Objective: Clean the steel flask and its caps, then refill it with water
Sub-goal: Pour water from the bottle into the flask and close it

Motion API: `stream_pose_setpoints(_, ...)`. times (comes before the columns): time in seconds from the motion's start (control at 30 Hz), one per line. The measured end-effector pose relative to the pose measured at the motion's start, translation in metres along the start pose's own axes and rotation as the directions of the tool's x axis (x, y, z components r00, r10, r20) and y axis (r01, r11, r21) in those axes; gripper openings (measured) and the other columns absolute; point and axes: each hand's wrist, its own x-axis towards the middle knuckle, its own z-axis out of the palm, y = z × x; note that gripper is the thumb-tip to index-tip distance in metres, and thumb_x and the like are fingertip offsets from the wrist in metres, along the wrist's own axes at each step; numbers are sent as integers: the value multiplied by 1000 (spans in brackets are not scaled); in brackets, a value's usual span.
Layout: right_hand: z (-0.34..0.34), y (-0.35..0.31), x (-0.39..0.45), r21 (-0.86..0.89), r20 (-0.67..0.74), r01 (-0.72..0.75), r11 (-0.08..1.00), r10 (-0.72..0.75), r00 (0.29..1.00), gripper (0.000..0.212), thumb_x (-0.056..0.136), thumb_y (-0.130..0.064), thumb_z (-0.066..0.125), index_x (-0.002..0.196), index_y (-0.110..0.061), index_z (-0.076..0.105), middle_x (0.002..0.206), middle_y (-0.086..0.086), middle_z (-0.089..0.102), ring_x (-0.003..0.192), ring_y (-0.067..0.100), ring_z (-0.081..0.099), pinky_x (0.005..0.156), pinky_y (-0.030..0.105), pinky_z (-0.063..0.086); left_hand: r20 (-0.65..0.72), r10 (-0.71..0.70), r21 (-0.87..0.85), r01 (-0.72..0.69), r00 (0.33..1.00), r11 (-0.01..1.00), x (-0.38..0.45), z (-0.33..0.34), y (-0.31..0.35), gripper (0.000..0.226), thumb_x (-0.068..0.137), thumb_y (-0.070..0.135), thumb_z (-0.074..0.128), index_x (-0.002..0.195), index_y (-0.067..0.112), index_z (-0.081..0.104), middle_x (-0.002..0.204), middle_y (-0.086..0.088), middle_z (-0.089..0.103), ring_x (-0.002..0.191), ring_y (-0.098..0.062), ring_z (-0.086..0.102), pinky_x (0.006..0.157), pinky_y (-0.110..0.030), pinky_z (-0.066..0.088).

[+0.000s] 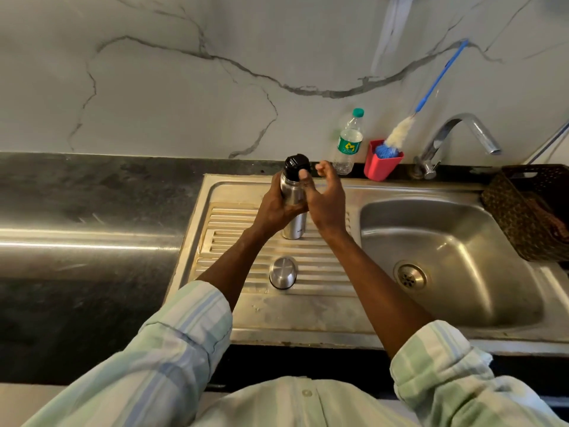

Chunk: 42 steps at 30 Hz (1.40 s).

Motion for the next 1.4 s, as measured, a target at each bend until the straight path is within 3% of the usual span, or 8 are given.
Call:
stream_pose_setpoints(0.17, -8, 45, -54, -55, 85, -68, 996, 73, 994, 15, 87, -24, 66, 94, -12, 60, 91, 5, 63, 81, 15, 58, 72, 30, 48, 59, -116, -109, 121, 992, 987, -19, -11, -28, 92, 71, 26, 79, 149, 25, 29, 144, -6, 48, 127, -18, 50, 102, -31, 46)
stream_pose_setpoints(0.3, -4, 70, -83, -316, 597, 79, 945, 133, 791, 64, 75, -39, 81, 128, -15, 56, 131, 4, 52, 120, 16, 48, 98, 30, 43, -166, -222, -106, 207, 961, 973, -42, -15, -40, 59, 72, 14, 61, 130, 7, 53, 121, -6, 60, 106, -15, 58, 88, -34, 53)
stream_pose_setpoints(0.43, 3, 86, -90, -466, 733, 315, 827, 162, 660, 91, 70, -36, 83, 146, -13, 39, 146, 8, 38, 136, 24, 29, 109, 33, 30, -311, -202, 20, 219, 928, 975, -56, -16, -49, 24, 83, 1, 59, 106, 4, 67, 100, -2, 68, 86, -11, 61, 86, -36, 54)
stream_pose_setpoints(0.63, -2, 81, -94, -356, 639, 257, 898, 33, 768, 64, 75, -12, 74, 136, -11, 51, 130, 10, 56, 119, 27, 52, 100, 33, 43, -331, -220, 39, 246, 918, 968, -61, -13, -56, 23, 81, 1, 57, 100, 6, 70, 96, -2, 71, 85, -13, 63, 87, -40, 55)
stream_pose_setpoints(0.8, -22, 9, -71, -94, 256, 174, 980, -145, 956, 56, 75, -25, 82, 121, -22, 50, 119, 1, 59, 102, 11, 58, 84, 18, 52, -350, -199, -51, 194, 915, 980, -52, -17, -42, 31, 79, -2, 57, 108, 6, 66, 103, -2, 69, 93, -16, 64, 88, -39, 55)
stream_pose_setpoints(0.93, -40, -44, -25, 36, 33, 309, 950, -310, 950, 61, 78, -22, 78, 132, -18, 49, 128, 0, 57, 112, 12, 56, 89, 14, 49, -194, -145, -126, 122, 970, 985, -35, -18, -19, 70, 68, 7, 57, 138, 11, 47, 134, -3, 53, 119, -16, 53, 90, -31, 51)
stream_pose_setpoints(1.2, -24, -38, 39, -135, 353, 238, 962, -177, 918, 73, 76, -21, 79, 141, -17, 48, 131, 2, 55, 113, 17, 57, 99, 31, 50, 78, -49, -59, 54, 996, 997, 5, -10, 1, 91, 70, 26, 89, 144, 28, 37, 132, 11, 56, 116, 3, 56, 93, -16, 49)
stream_pose_setpoints(1.4, -19, -21, 45, -180, 417, 235, 955, -142, 898, 75, 76, -22, 81, 142, -18, 46, 133, 5, 55, 116, 20, 55, 99, 30, 49, 74, -99, 41, 97, 992, 994, 19, -8, -8, 76, 58, 45, 86, 126, 27, 56, 111, 6, 71, 102, -12, 68, 89, -46, 57)
